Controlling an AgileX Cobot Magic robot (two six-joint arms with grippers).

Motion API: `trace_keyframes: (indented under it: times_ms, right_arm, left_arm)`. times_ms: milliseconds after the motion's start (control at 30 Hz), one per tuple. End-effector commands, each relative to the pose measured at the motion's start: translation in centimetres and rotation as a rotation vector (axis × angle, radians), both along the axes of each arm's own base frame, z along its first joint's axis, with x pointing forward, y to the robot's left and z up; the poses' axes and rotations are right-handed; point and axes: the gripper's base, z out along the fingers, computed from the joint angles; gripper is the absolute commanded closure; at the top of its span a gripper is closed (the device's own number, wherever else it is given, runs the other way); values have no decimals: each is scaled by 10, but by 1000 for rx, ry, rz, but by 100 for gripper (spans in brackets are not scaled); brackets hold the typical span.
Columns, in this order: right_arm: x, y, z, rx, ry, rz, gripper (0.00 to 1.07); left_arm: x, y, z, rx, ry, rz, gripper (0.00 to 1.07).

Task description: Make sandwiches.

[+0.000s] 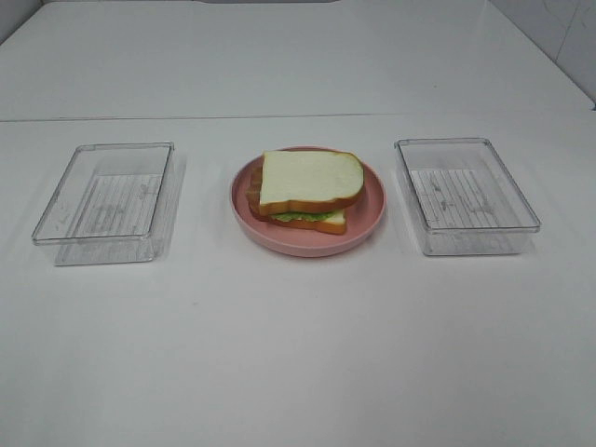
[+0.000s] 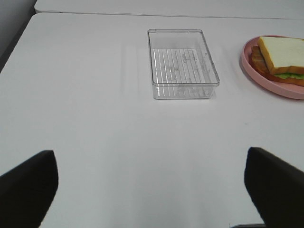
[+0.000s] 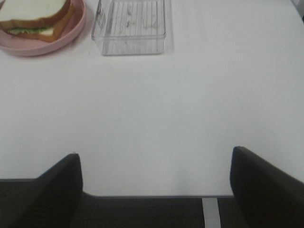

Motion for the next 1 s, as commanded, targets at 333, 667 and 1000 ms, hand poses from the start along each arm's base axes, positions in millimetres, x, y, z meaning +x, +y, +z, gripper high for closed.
trace_keyframes:
  times_ms: [333, 667, 1000]
  right_arm:
    - [6, 5, -6, 16, -80, 49, 25]
    - [6, 4, -6, 1, -82, 47, 25]
    - [6, 4, -6, 6, -82, 49, 25]
  left_arm:
    - [-2, -1, 0, -5, -22, -1, 6]
    - [-2, -1, 0, -4, -22, -2, 6]
    - [-2, -1, 0, -4, -22, -2, 6]
